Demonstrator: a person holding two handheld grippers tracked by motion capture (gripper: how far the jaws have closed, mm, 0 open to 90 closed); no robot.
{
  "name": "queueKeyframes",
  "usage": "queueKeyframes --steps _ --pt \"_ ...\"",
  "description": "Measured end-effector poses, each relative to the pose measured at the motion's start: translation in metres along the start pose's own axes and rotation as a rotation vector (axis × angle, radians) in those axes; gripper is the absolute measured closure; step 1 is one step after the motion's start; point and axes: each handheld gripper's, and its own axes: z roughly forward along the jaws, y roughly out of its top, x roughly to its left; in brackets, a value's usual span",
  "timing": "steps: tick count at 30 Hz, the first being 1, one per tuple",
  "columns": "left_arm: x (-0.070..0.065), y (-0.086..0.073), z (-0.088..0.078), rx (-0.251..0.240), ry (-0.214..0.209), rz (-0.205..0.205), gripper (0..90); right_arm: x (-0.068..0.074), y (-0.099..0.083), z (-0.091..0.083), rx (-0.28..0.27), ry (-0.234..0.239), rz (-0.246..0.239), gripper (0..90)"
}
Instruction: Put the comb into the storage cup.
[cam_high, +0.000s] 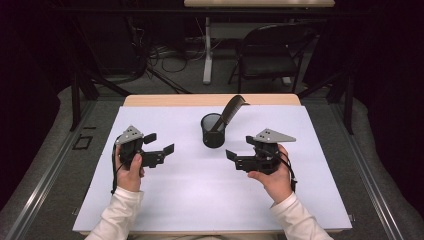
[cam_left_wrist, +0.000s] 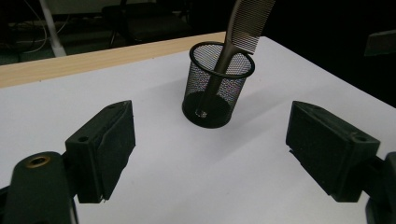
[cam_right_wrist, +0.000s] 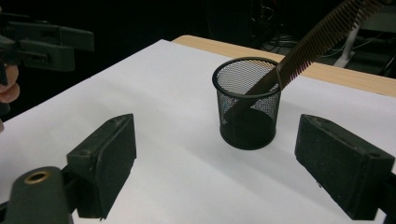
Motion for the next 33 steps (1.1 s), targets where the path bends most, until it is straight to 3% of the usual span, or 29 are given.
queueKeyframes --steps 13,23,33 --pt "0.005 0.003 -0.006 -0.013 0.005 -0.005 15.8 0.002 -0.020 -0.014 0.006 -0.053 -0.032 13.7" --pt "0.009 0.004 -0.011 -0.027 0.013 -0.014 15.8 0.007 -0.035 -0.028 -0.011 -0.077 -0.024 14.3" --pt "0.013 0.003 -0.013 -0.034 0.014 -0.028 15.7 0.006 -0.055 -0.032 -0.019 -0.096 -0.028 14.5"
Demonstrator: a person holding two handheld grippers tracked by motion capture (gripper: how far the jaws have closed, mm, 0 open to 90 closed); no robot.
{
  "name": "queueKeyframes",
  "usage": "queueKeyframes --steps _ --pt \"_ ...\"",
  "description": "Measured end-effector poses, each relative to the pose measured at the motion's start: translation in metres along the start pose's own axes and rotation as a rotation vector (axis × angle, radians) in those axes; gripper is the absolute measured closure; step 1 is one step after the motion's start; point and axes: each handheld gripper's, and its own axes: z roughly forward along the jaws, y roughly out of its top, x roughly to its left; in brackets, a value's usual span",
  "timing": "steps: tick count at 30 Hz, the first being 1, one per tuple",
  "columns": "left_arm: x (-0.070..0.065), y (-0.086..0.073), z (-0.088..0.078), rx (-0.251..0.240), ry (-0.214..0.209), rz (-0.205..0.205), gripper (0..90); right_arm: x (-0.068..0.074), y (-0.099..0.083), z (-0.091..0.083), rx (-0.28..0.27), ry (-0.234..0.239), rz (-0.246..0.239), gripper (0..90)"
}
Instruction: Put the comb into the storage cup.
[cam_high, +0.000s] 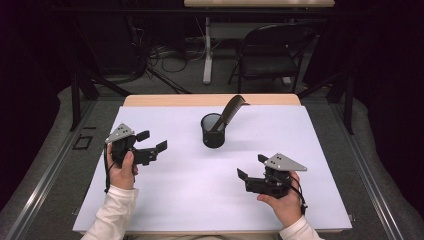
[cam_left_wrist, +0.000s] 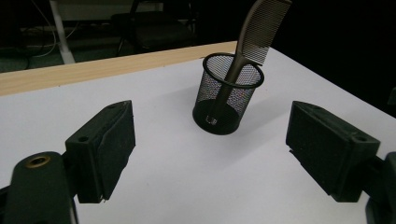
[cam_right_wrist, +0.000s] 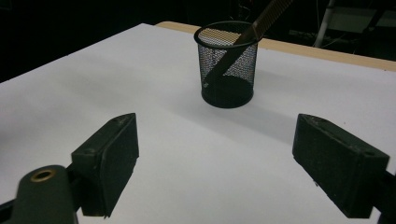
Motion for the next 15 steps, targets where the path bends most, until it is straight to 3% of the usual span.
queueKeyframes --steps 15 --pt "0.002 -0.001 0.001 0.001 0.001 -0.004 15.8 -0.025 -0.025 0.005 -0.021 -0.044 0.077 14.8"
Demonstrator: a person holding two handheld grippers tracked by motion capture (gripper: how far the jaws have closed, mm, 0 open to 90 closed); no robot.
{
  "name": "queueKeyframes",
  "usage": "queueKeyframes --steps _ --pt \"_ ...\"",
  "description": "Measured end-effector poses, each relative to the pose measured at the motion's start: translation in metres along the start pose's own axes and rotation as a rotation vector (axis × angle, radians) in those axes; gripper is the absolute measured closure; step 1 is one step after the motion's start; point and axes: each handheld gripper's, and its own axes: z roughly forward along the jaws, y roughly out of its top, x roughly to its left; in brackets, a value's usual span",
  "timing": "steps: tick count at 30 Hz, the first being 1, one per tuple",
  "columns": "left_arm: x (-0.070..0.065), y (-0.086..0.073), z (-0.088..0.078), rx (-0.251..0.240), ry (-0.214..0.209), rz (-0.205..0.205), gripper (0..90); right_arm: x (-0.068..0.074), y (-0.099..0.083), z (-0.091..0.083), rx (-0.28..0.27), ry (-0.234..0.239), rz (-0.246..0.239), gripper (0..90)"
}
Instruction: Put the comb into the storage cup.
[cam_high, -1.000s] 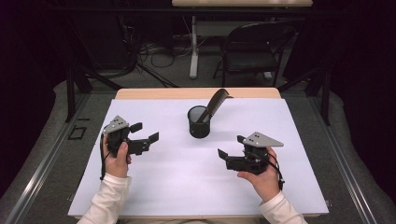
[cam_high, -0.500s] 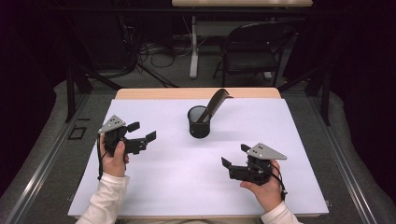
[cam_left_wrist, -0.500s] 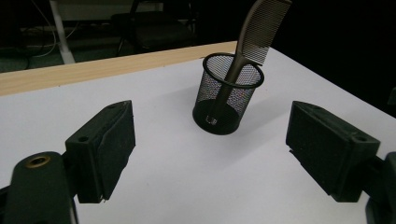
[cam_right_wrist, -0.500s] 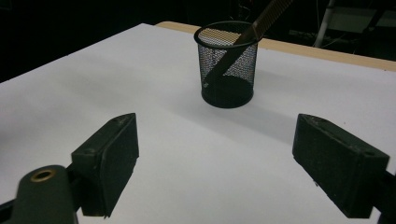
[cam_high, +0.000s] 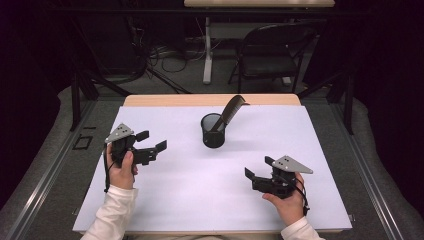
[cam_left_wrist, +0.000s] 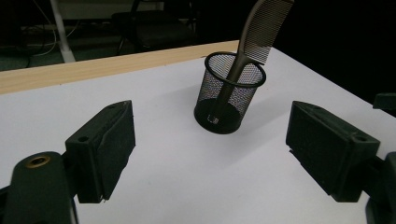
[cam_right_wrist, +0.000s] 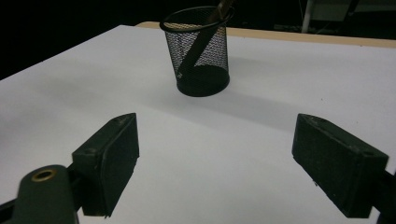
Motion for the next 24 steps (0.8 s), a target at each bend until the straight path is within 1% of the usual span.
queueKeyframes --steps 3,12,22,24 --pt "0.000 0.000 0.000 0.000 0.000 0.001 15.8 -0.004 -0.002 0.000 0.010 -0.009 0.019 14.8" --pt "0.001 0.000 0.000 0.002 0.004 0.001 15.7 -0.013 -0.007 0.000 0.000 -0.014 0.066 15.0" --pt "0.002 -0.001 0.000 0.006 0.007 -0.004 15.8 -0.019 -0.012 0.002 0.020 -0.037 0.075 15.0" --pt "0.002 -0.001 0.000 0.006 0.004 -0.004 15.8 -0.019 -0.012 0.003 0.014 -0.038 0.075 15.0"
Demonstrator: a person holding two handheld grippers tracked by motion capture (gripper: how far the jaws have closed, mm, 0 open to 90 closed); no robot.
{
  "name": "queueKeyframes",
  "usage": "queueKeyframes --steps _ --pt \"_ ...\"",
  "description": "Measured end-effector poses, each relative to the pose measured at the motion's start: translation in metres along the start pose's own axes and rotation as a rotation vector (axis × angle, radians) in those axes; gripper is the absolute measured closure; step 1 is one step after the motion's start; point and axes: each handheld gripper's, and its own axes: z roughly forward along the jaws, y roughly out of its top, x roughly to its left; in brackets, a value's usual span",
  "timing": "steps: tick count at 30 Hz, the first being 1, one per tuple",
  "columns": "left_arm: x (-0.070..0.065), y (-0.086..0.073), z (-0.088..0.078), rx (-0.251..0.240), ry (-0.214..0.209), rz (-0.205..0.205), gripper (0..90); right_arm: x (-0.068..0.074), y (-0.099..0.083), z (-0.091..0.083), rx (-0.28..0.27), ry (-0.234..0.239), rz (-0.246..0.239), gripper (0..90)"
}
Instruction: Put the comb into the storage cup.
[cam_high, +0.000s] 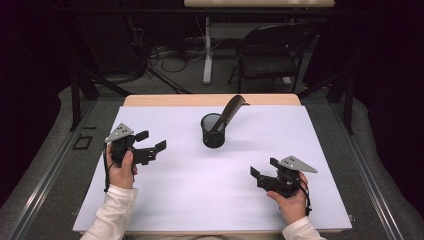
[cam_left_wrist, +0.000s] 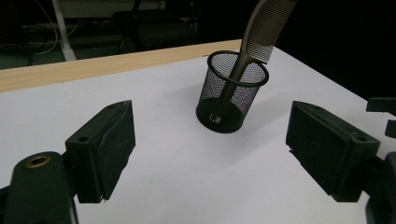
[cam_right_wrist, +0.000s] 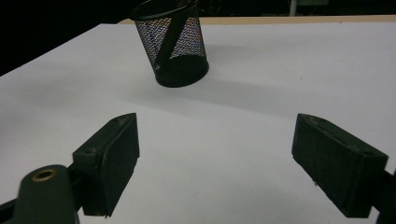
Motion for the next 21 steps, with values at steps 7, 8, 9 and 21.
queueKeyframes --steps 7,8,9,21 --pt "0.0005 -0.0004 0.0009 0.003 0.001 0.000 15.7 -0.0028 -0.0013 0.0015 0.008 -0.009 0.001 15.0" --pt "0.0005 -0.0005 0.0010 0.004 0.002 0.000 15.8 -0.0029 -0.0012 0.0013 0.013 -0.010 0.003 15.0" --pt "0.0007 -0.0005 0.0010 0.004 0.002 0.002 15.8 -0.0030 -0.0013 0.0014 0.014 -0.010 0.006 15.0" --pt "0.0005 -0.0009 0.0021 0.007 0.003 0.002 15.7 -0.0032 -0.0035 0.0035 0.025 -0.014 -0.005 15.0"
